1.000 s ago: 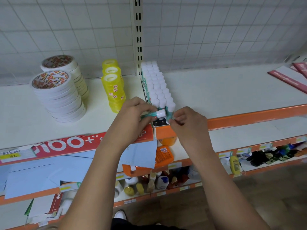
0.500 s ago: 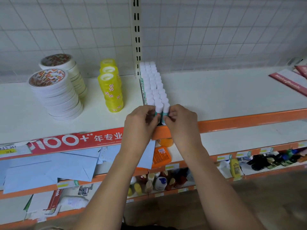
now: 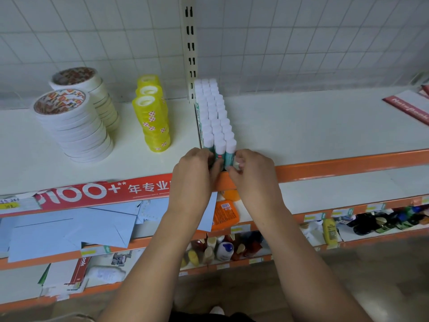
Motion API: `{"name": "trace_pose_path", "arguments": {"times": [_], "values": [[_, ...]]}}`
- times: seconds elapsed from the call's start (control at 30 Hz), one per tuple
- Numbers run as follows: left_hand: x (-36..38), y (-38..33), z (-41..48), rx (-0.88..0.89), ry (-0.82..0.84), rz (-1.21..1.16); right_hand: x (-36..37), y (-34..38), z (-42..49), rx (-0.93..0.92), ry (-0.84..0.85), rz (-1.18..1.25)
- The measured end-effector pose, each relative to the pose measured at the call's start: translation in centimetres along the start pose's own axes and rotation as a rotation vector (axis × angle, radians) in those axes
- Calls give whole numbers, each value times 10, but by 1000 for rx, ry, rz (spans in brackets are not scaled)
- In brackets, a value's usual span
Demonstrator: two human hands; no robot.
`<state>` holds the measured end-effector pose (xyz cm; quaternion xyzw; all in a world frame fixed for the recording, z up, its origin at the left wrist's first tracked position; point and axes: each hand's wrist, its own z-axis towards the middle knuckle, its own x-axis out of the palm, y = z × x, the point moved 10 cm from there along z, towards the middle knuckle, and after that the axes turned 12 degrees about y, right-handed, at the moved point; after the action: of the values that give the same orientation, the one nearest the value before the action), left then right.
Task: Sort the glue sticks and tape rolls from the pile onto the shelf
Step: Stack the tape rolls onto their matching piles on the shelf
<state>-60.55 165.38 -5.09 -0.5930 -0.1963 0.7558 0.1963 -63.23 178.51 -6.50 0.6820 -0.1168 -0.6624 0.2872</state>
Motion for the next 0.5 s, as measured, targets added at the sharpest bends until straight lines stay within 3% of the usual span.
{"name": "trace_pose_path", "arguments": {"times": [0.13, 0.33, 0.5], "values": [[-17, 1, -9, 45, -54, 155, -10, 7, -23, -9, -89, 9], [-51, 27, -23, 93, -17, 272, 22, 61, -25, -101, 136, -77], [-110, 98, -57, -38, -22, 323, 73, 152, -19, -290, 258, -154]]}}
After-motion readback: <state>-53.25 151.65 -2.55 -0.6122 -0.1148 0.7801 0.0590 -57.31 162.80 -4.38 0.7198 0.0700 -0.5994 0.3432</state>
